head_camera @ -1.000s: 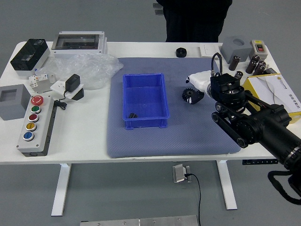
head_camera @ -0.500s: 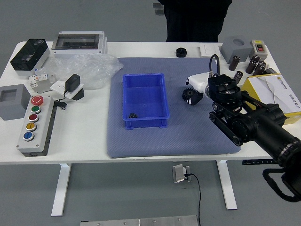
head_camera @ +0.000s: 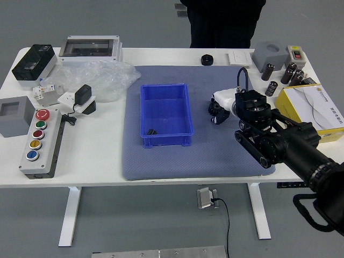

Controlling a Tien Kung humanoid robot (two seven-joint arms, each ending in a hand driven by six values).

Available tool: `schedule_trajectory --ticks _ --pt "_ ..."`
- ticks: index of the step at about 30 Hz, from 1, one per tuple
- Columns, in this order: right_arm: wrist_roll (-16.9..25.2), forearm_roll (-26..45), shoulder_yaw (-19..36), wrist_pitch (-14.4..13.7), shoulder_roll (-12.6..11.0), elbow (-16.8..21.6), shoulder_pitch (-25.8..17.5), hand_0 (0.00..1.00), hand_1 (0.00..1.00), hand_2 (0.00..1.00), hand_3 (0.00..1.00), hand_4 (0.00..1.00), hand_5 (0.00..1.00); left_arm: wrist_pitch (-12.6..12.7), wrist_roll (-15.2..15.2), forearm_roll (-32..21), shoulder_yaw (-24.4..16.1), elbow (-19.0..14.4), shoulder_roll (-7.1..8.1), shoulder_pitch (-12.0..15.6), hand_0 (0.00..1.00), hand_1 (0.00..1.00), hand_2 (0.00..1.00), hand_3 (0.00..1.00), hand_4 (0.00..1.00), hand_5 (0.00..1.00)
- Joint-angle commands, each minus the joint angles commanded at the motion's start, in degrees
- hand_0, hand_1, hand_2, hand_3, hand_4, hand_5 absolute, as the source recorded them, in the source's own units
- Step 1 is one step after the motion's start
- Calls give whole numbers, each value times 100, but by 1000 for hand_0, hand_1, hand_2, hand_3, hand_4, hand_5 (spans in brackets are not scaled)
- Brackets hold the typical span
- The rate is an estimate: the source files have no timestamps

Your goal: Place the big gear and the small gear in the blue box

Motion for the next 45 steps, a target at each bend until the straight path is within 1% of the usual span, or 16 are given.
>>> schedule_trajectory --ticks 1,2,7,8,13,14,18,19,22,25,28,33,37,38,43,45 --pt "0 0 8 -33 6 -4 -8 726 677 762 840 710 370 -1 0 2 2 0 -2 -1 829 788 780 757 664 358" --pt "2 0 20 -78 14 -6 -20 633 578 651 693 672 360 -2 -1 3 5 0 -5 -3 829 788 780 758 664 357" --pt "-4 0 47 -278 48 -8 -76 633 578 651 693 672 360 -7 -3 11 16 0 -14 -4 829 788 780 758 664 357" --pt "-5 0 48 -316 53 -9 -88 551 482 545 625 608 337 -8 -2 13 17 0 -15 -3 829 788 780 758 664 357" --pt "-22 0 56 -445 60 -29 -127 551 482 545 625 608 337 -9 -1 25 16 0 -17 -3 829 788 780 758 664 357" --pt "-27 0 61 -471 57 -34 -133 489 426 484 581 554 298 -9 -2 25 16 0 -17 -5 829 788 780 759 664 359" --pt "-45 0 84 -559 41 -39 -150 489 426 484 581 554 298 -7 0 27 13 0 -17 -7 829 788 780 759 664 359" --pt "-56 0 97 -593 28 -32 -155 491 409 462 561 552 296 -6 0 22 15 0 -18 -6 829 788 780 759 664 358" --pt "-63 0 103 -606 15 -22 -156 491 409 462 561 552 296 -4 -1 17 17 0 -18 -6 829 788 780 759 664 358" --pt "-85 0 124 -620 -46 42 -147 491 409 462 561 552 296 1 -4 -11 29 0 -13 -7 829 788 780 759 664 358" --pt "-106 0 164 -618 -125 122 -135 476 399 451 556 561 320 7 -6 -36 36 0 -5 -4 828 788 780 758 664 359" --pt "-163 0 270 -570 -370 396 -101 488 398 447 547 556 307 21 -4 -87 44 0 23 13 828 788 780 758 664 360" --pt "-221 0 345 -507 -610 712 -74 488 398 447 547 556 307 32 -6 -129 47 0 58 18 828 788 780 758 664 360" --pt "-239 0 365 -489 -674 810 -75 505 397 447 552 531 288 35 -7 -141 48 0 68 19 828 787 780 757 665 358" --pt "-354 0 454 -403 -999 1454 -125 505 397 447 552 531 288 48 -5 -176 38 0 117 37 828 787 780 757 665 358" --pt "-392 0 470 -381 -1071 1713 -152 511 398 446 553 517 283 50 -3 -177 28 0 131 44 829 788 780 757 664 359"
